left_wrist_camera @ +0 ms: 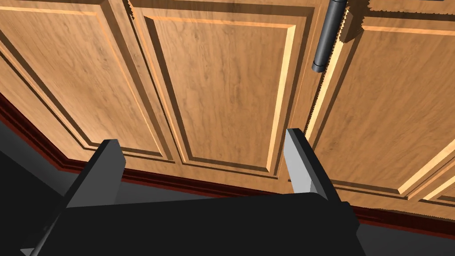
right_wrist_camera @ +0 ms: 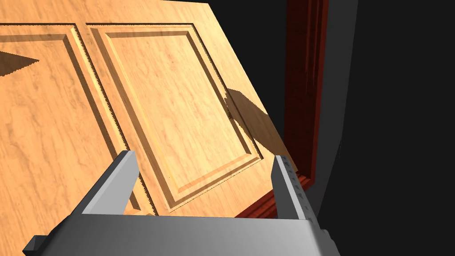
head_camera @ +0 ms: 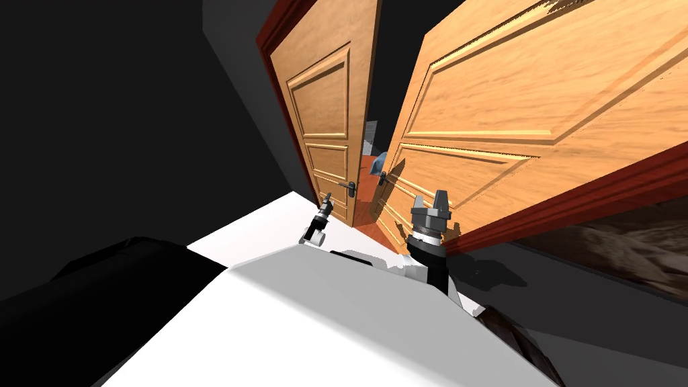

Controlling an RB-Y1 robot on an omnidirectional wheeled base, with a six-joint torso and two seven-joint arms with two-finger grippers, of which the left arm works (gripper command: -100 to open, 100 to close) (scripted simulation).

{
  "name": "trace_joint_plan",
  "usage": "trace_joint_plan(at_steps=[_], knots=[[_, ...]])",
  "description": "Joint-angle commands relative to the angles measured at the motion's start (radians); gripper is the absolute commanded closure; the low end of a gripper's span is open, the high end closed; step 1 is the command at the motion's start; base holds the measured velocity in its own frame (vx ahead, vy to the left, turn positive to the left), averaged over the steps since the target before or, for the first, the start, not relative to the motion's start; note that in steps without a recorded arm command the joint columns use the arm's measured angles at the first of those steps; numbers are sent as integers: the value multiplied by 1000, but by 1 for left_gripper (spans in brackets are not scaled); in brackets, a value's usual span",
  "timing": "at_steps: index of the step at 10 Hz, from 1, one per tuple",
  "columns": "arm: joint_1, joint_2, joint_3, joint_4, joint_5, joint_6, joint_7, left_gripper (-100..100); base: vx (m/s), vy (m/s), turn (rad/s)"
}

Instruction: Push the door open

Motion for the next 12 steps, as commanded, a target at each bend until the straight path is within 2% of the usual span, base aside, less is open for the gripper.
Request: trace_joint_plan(at_steps=[1,6,7,12], knots=[[-18,8,-9,36,0,6,2,-100,83,90,-63],[-76,19,-40,148,-5,22,3,-100,89,78,-82],[-96,23,-50,188,-6,28,3,-100,129,97,-127],[-154,32,-81,300,-11,45,3,-100,107,116,-84]])
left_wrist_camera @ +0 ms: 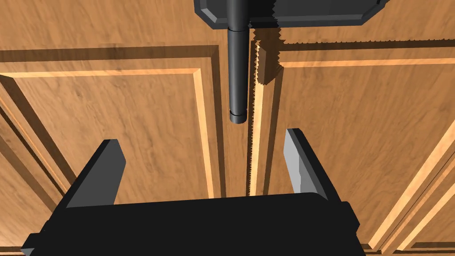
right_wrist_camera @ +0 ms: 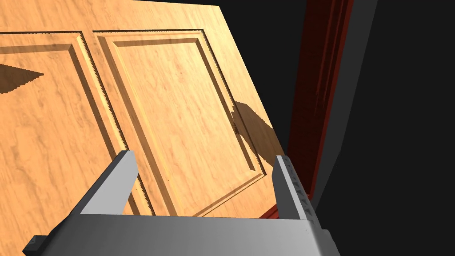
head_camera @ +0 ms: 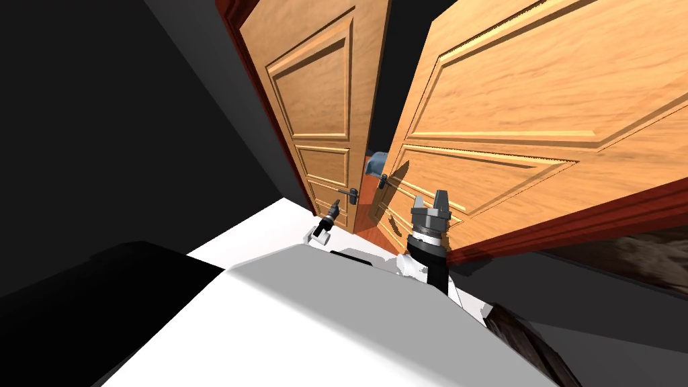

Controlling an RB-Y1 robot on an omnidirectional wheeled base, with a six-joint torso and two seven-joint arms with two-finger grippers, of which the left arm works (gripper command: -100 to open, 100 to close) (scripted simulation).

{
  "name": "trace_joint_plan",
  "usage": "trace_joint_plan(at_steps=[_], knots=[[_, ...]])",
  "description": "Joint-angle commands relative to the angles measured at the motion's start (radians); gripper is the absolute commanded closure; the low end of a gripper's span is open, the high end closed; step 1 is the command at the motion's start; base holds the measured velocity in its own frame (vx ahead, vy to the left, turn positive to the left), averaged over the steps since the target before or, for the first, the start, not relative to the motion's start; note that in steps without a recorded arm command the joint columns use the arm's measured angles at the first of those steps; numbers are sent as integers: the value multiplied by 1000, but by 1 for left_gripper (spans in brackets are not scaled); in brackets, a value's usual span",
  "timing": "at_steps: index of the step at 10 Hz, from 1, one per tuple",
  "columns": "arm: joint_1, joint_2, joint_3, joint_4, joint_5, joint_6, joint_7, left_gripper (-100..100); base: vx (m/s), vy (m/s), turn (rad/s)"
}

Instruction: Push the door open

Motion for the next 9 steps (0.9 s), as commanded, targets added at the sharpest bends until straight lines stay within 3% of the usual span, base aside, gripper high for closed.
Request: trace_joint_plan(at_steps=[1,2,3,9], knots=[[-14,1,-11,36,-2,3,-1,-100,119,80,-88],[-25,2,-17,57,-3,7,-1,-100,153,91,-72],[-22,3,-12,47,-2,4,0,-100,72,44,-17],[-58,-13,10,104,1,-10,-7,-100,178,-27,-27]])
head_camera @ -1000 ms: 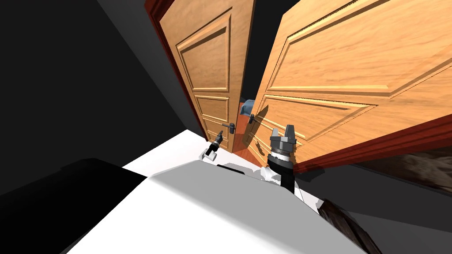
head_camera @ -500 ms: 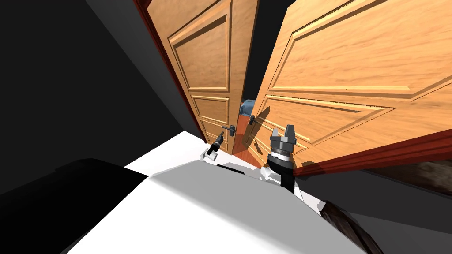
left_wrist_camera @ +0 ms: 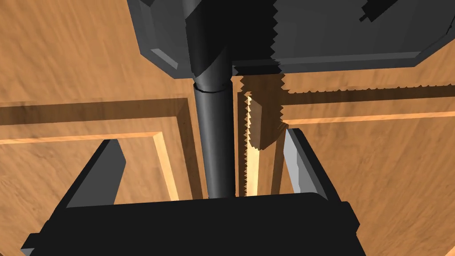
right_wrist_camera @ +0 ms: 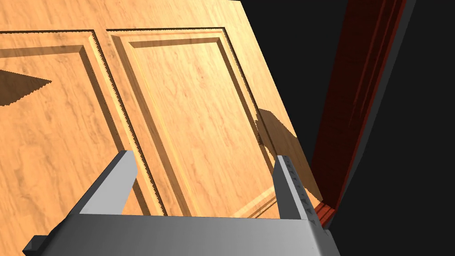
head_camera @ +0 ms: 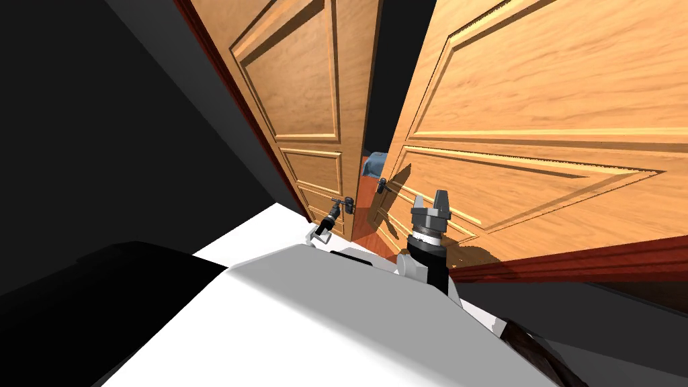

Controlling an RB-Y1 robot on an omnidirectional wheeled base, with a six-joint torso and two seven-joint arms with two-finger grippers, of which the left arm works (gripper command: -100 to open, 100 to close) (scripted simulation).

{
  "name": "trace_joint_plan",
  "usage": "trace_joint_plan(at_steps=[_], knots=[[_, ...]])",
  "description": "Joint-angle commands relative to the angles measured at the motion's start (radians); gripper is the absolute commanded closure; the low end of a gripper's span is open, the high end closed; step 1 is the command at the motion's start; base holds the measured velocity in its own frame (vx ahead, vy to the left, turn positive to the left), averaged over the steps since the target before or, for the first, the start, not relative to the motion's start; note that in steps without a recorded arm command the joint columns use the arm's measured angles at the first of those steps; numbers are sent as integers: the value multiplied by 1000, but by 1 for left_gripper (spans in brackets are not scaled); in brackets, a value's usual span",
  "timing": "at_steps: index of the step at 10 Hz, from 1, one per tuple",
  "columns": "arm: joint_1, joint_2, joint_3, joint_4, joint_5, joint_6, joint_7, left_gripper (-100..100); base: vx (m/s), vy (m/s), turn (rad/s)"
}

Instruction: Push the door open

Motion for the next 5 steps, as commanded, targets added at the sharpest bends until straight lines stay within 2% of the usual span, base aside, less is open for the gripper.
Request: trace_joint_plan(at_steps=[1,2,3,4,5], knots=[[-8,-4,6,12,1,-3,-2,-100,202,-19,-36],[-12,-6,9,19,1,-5,-3,-100,190,-40,-19],[-9,-4,7,14,1,-4,-2,-100,79,-18,1],[-9,-4,7,14,1,-4,-2,100,-9,4,1],[-9,-4,7,14,1,-4,-2,100,-23,8,-11]])
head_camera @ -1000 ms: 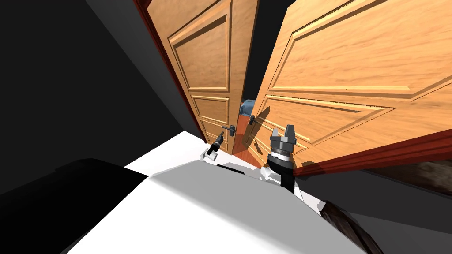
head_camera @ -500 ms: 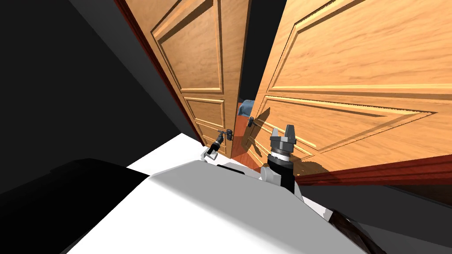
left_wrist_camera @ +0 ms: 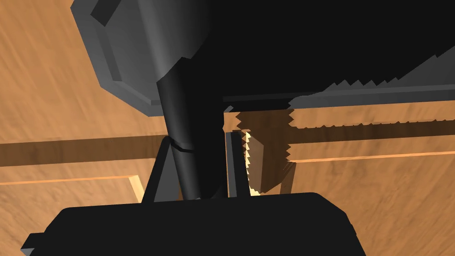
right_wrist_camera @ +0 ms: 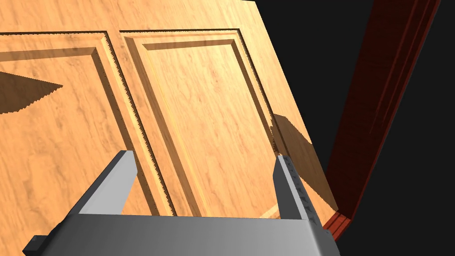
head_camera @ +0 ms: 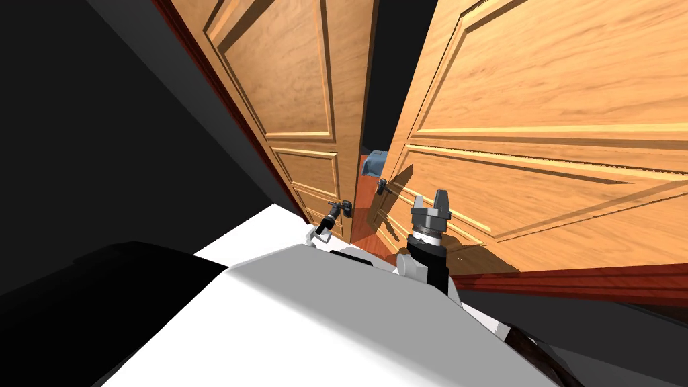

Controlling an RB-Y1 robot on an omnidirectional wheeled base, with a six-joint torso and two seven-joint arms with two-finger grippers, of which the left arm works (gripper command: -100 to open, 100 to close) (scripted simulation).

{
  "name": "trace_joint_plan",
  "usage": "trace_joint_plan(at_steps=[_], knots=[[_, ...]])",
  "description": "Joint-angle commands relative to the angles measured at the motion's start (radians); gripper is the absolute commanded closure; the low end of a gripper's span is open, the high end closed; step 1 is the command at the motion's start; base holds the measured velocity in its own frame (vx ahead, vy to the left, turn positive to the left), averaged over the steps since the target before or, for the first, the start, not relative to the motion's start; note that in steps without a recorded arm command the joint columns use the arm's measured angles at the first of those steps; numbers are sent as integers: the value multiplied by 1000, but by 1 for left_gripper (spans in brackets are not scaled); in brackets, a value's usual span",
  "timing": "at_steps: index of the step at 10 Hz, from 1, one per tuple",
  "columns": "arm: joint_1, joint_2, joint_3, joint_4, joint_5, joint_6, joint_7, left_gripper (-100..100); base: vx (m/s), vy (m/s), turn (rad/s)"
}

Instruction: Push the door open

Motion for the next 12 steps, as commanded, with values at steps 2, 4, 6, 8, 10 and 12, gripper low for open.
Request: trace_joint_plan(at_steps=[2,4,6,8,10,12], knots=[[3,0,-2,1,0,1,0,100,-6,3,-7],[3,0,-2,1,0,1,0,100,0,0,0],[-19,0,44,19,8,-4,-21,100,14,-6,-118],[-34,-1,81,35,14,-8,-38,100,13,-9,-75],[-51,-2,126,54,21,-12,-59,100,26,-14,-115],[-62,-2,152,65,26,-15,-71,100,28,-5,-49]])
